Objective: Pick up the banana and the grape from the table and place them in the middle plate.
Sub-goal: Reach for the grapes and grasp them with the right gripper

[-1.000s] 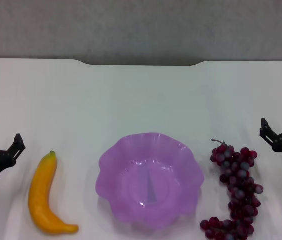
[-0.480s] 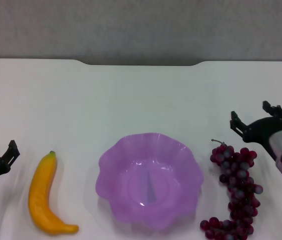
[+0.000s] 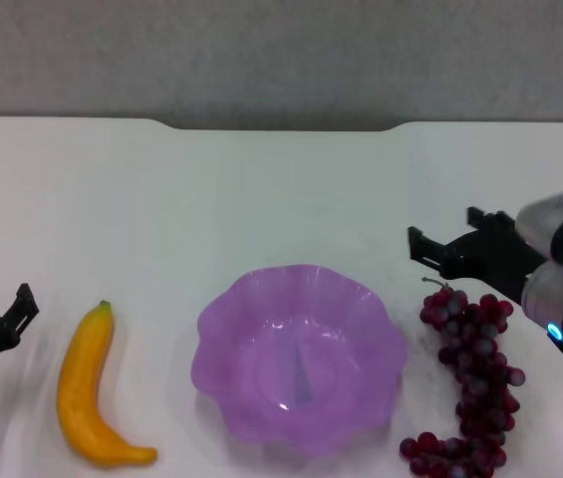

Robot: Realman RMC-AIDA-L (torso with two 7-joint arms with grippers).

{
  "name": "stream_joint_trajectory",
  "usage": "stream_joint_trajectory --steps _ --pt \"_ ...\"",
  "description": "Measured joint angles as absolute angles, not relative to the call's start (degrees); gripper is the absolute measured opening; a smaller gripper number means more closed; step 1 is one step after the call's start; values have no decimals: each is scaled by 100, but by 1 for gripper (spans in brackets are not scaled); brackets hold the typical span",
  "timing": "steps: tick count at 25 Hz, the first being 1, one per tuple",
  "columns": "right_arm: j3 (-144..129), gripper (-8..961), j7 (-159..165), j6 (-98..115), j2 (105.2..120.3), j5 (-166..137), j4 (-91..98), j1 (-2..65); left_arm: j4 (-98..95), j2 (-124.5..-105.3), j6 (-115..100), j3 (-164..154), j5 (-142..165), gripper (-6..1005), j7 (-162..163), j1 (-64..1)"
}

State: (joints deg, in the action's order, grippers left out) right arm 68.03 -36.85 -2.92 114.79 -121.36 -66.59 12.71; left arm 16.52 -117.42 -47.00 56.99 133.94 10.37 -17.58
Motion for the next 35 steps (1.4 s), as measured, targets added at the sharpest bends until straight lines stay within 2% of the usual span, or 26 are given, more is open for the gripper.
stream_joint_trajectory --steps 5,17,21,30,35 --pt "7653 877 -3339 -2334 11479 -12157 -7145 1455 1652 -11742 -4699 5707 13395 889 1037 -1758" --pt "9374 878 -2418 -4785 11453 -12561 -7572 1684 1646 -11742 -4640 5716 13395 888 1037 -1749" --pt "9681 878 -1961 -5511 11454 -13166 -7366 2006 1643 -11742 -4640 5721 13395 888 1037 -1749" --pt "9736 877 -1744 -6073 11458 -13456 -6597 2631 1643 -11742 -4641 5722 13395 888 1037 -1752" --pt "9839 878 -1720 -6151 11455 -13546 -6358 2734 1643 -11742 -4640 5722 13395 888 1037 -1758"
